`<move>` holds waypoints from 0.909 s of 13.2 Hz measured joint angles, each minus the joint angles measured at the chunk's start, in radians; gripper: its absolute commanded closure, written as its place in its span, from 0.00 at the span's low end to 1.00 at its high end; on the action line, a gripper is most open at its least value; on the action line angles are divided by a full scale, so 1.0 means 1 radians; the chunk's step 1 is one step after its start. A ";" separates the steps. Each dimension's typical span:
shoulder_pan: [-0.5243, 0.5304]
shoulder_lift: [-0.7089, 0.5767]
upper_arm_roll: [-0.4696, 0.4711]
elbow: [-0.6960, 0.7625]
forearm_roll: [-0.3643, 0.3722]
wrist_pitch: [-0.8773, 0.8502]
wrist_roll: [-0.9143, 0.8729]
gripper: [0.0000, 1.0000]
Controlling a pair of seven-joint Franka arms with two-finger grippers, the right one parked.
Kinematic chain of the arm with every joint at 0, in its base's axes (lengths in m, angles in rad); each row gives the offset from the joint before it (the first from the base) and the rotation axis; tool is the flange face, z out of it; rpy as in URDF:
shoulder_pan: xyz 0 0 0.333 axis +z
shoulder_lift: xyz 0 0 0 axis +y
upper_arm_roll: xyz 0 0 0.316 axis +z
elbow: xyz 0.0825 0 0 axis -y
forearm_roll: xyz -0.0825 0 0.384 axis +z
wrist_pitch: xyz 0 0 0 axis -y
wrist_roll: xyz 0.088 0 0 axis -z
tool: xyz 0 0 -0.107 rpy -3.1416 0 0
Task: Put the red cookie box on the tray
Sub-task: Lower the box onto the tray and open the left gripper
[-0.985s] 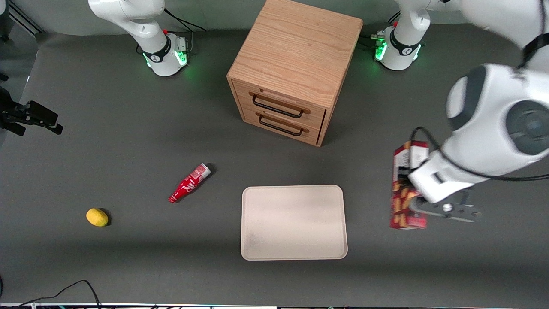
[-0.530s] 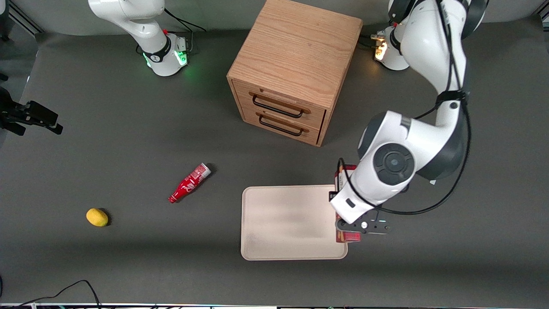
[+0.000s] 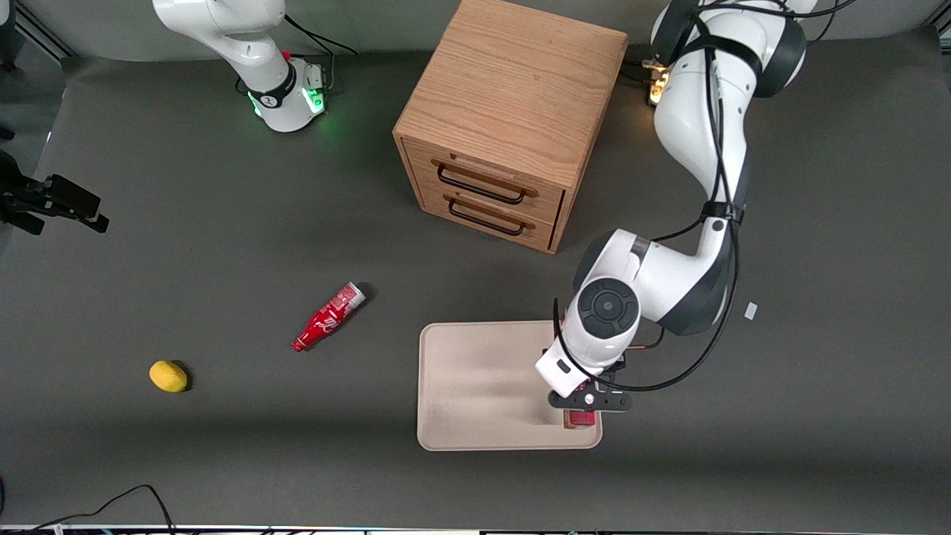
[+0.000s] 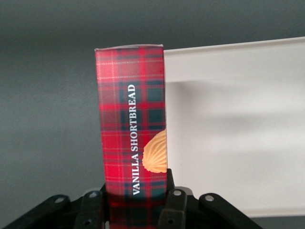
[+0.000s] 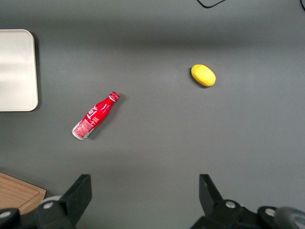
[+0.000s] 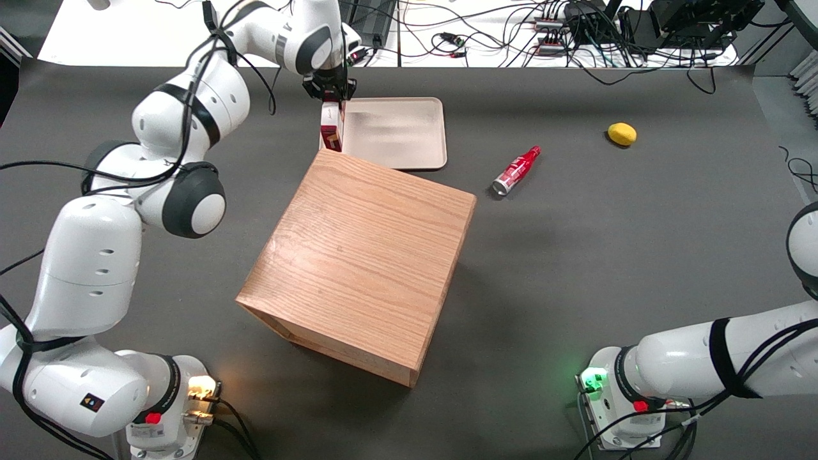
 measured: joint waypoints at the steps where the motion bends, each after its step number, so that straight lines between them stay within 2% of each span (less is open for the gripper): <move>1: 0.000 0.013 0.002 0.000 0.002 0.015 0.000 1.00; 8: -0.010 0.083 0.004 -0.003 0.041 0.107 -0.028 1.00; 9: -0.014 0.089 0.004 -0.002 0.050 0.117 -0.032 0.85; 10: -0.017 0.090 0.005 -0.003 0.055 0.123 -0.032 0.24; 11: -0.017 0.090 0.005 -0.003 0.056 0.124 -0.032 0.00; 12: -0.017 0.091 0.005 -0.005 0.057 0.137 -0.033 0.00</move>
